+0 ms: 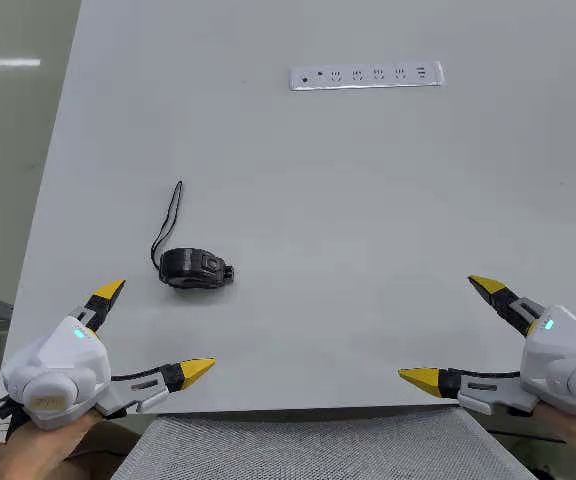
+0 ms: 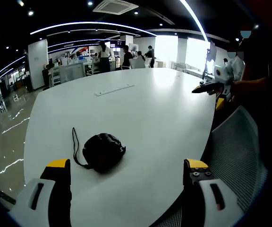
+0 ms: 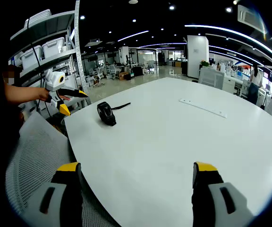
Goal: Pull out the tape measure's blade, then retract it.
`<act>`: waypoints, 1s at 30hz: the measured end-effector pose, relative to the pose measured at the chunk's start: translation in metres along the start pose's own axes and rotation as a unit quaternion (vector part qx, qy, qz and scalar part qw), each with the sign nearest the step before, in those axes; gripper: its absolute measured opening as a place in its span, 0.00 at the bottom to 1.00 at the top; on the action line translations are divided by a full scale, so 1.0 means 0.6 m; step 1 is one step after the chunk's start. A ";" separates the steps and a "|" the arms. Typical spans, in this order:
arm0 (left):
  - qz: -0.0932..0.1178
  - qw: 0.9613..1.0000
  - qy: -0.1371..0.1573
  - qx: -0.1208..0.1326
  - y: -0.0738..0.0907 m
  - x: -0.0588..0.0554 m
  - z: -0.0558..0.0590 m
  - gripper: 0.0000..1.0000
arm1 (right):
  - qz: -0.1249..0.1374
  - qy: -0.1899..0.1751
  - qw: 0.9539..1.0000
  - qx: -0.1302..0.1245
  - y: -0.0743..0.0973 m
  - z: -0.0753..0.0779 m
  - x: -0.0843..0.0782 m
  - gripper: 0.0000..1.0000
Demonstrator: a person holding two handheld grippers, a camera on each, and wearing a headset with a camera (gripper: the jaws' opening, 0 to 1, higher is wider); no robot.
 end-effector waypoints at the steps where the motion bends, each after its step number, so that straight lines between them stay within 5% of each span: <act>1: -0.001 1.000 -0.001 -0.001 0.001 0.000 0.000 0.99 | 0.000 0.000 1.000 0.000 0.001 0.000 0.001 1.00; 30: -0.004 1.000 -0.012 -0.010 0.002 0.004 -0.011 0.99 | -0.006 0.005 1.000 0.008 0.016 0.005 0.003 1.00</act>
Point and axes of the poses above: the centre of the closed fingertips' face, and the gripper's own axes: y roughly backward along the fingers, z roughly to its right, x roughly out of its top, the point moved 6 cm from there along y, roughly backward along the fingers, and after that the axes turned 7 degrees about -z, right-handed, at the moved point
